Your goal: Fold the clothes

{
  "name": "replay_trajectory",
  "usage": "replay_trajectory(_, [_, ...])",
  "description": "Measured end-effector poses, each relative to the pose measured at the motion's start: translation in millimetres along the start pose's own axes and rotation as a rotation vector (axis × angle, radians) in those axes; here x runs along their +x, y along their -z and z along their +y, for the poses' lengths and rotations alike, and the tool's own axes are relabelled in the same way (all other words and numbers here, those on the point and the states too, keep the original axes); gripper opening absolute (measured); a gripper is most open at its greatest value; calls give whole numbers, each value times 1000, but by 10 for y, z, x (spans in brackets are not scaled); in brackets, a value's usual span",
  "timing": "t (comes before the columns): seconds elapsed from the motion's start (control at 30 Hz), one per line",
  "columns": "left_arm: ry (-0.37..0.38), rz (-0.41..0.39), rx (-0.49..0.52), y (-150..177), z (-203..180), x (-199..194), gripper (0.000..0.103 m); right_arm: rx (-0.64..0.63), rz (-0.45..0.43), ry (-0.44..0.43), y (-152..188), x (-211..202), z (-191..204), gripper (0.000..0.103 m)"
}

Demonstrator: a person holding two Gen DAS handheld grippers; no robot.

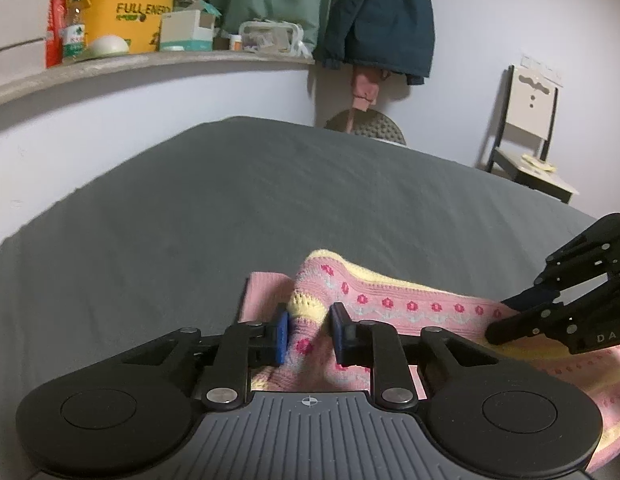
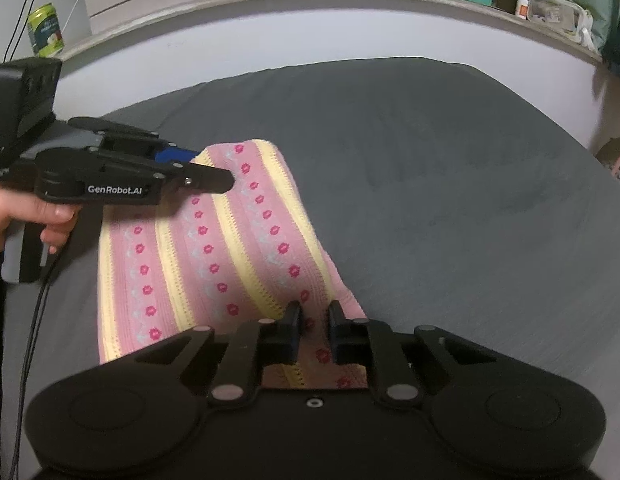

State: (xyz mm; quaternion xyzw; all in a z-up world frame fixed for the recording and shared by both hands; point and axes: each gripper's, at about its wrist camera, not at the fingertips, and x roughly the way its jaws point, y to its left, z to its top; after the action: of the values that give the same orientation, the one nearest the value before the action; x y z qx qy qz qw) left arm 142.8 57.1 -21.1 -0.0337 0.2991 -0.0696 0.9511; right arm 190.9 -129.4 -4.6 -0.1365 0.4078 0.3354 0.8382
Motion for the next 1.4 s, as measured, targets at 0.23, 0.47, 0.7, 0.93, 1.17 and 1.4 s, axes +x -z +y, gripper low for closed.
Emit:
replay_trajectory(0.23, [-29,-1,-6,18,11,35,16,136,-33,26,49,80,-97,15])
replay_trajectory(0.47, [-63,-5,36,-21,-73,40,37,205,-69,92,256,-362,-193,38])
replay_trajectory(0.7, [-89,-164,112,-109,-342,-241,91,242,21,463,1053,-1344,-326,53])
replay_trajectory(0.93, [248,-130,166,-64,-895,-354,91,845,-99,571,2117,-2099,-805,60])
replay_trajectory(1.17, [308,58,277,244,-1302,-107,91,1031,-204,361,2477,-2090,-1035,11])
replay_trajectory(1.4, [258,63,309,294,-1330,-138,91,1137,-199,424,2617,-2133,-1076,49])
